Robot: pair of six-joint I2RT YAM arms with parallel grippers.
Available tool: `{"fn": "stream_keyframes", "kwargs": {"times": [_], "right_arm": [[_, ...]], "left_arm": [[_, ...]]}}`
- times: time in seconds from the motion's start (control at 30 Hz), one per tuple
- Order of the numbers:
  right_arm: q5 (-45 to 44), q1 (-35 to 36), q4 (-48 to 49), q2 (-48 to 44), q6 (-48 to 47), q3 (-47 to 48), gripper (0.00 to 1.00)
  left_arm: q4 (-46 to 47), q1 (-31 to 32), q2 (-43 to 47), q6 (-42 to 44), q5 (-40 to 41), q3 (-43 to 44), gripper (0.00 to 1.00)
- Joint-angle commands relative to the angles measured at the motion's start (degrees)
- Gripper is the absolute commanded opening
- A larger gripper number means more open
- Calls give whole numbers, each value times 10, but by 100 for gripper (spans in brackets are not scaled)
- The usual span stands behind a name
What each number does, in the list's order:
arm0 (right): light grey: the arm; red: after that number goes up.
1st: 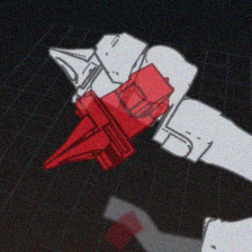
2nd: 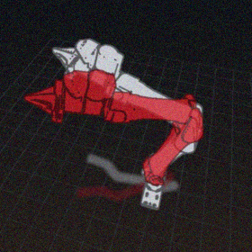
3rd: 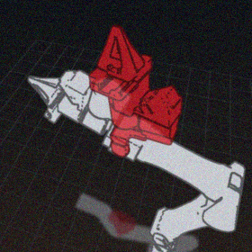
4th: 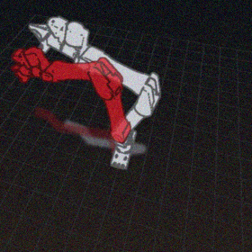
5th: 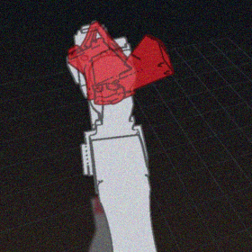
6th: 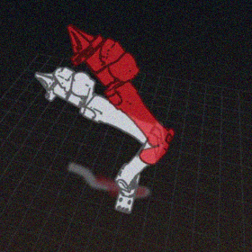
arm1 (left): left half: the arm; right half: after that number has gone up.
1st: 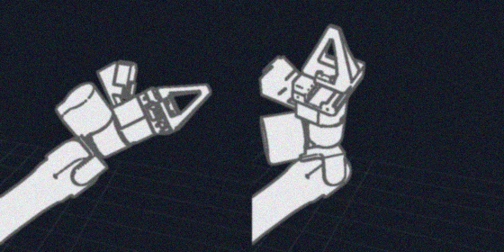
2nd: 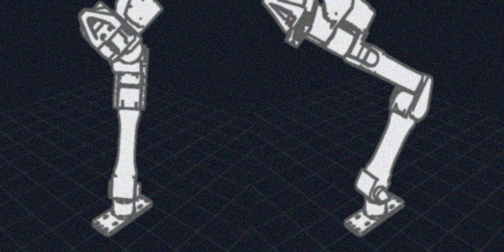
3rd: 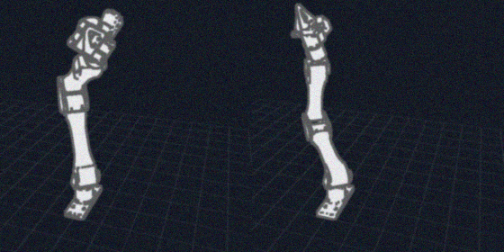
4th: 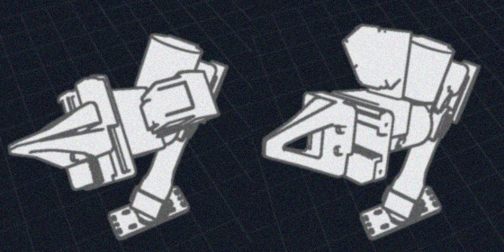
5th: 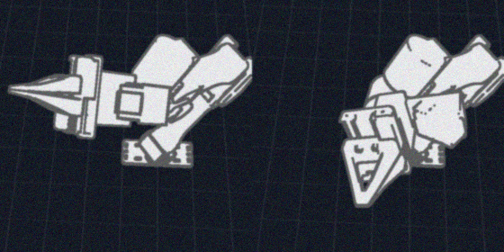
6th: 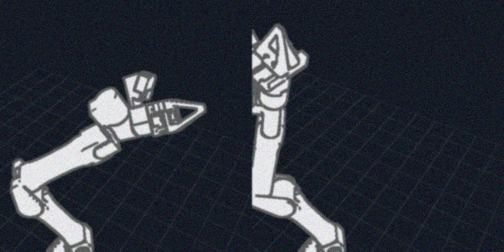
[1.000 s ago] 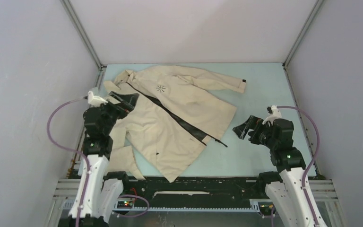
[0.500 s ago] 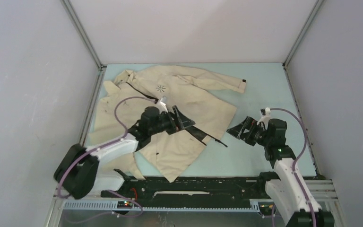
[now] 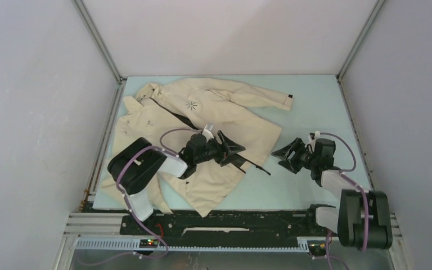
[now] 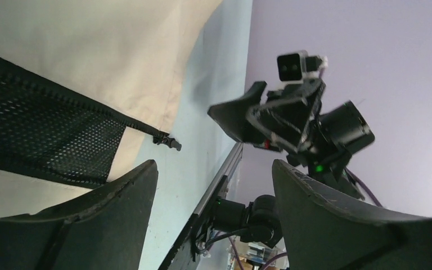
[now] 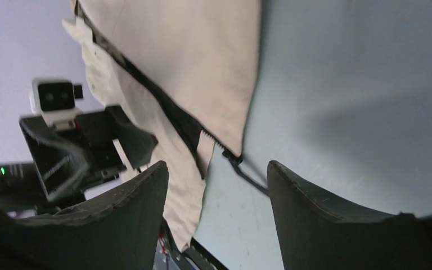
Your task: Zip up the jacket
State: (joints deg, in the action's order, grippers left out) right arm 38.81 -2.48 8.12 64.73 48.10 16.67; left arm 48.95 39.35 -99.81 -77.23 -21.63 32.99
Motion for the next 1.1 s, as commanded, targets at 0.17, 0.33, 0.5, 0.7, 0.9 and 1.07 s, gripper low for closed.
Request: {"fn": "stream_keyframes", "kwargs": {"times": [0.17,0.33,0.5,0.7,0.9,1.07], "right_arm": [[62,-50,175,265,42,118,69],[113,-39,238,373,52,169,64],[91,-28,183,388,14,198,64],[112,-22,194,406,5,206,59],[112,16,211,376,18,172,53],[131,22,303,378,70,135,43]], "left_arm": [[-33,23,42,59,40,36,80],[-132,24,105,130,73,33,83],[-156,25,127,152,82,30,83],[-157,27,138,158,82,29,83],[-164,28,147,157,92,20,82],[-137,27,146,120,113,-13,79]]}}
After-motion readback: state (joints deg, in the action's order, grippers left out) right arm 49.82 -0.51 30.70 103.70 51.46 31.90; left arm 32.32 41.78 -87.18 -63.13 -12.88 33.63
